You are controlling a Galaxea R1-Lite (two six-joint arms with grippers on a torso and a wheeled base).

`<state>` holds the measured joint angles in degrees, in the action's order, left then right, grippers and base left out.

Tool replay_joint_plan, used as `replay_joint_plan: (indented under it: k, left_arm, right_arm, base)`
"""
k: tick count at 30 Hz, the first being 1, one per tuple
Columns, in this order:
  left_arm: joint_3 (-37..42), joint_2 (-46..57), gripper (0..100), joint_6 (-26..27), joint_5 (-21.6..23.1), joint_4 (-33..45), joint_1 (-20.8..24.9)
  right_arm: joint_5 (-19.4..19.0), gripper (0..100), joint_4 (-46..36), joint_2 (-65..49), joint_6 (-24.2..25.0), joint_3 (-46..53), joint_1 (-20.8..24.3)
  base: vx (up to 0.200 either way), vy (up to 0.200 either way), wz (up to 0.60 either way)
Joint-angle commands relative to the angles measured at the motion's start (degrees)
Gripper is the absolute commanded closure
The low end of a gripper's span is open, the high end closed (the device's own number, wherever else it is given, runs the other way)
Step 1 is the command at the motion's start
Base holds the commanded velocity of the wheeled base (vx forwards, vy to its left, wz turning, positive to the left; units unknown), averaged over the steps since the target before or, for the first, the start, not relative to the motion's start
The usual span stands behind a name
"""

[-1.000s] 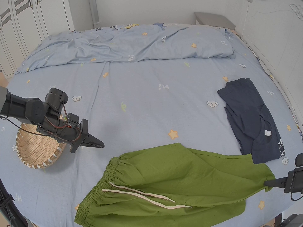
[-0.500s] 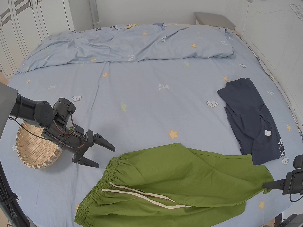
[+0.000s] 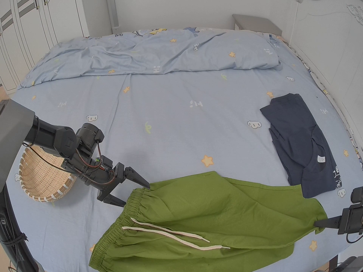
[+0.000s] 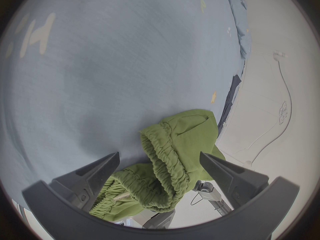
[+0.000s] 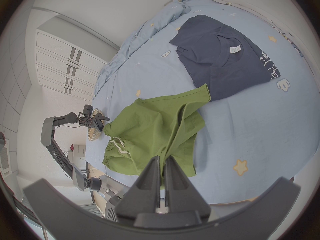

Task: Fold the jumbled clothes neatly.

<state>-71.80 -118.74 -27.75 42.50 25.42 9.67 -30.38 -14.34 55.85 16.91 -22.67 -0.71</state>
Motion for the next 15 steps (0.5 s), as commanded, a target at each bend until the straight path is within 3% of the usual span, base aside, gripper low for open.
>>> replay_joint_plan:
  k: [1,3,4,15]
  left_arm:
    - [-0.1,-0.5,0,0.1,0.0,-0.3,0.4]
    - [-0.2,-0.6,0,0.0,0.0,-0.9,0.4]
    - [-0.2,-0.6,100,0.1,0.0,-1.2,0.4]
    - [-0.2,-0.7,100,0.3,0.0,-2.6,0.2]
  right_arm:
    - [0.0,100,0.0,0.1,0.0,0.1,0.0]
    - [-0.1,100,0.0,0.1,0.0,0.1,0.0]
    - [-0.1,100,0.0,0.1,0.0,0.1,0.1]
    - [-0.3,100,0.0,0.1,-0.1,0.6,0.2]
  base:
    - [0.0,0.0,0.0]
    - [0.0,0.0,0.0]
    - [0.0,0.0,0.0]
    - [0.0,0.0,0.0]
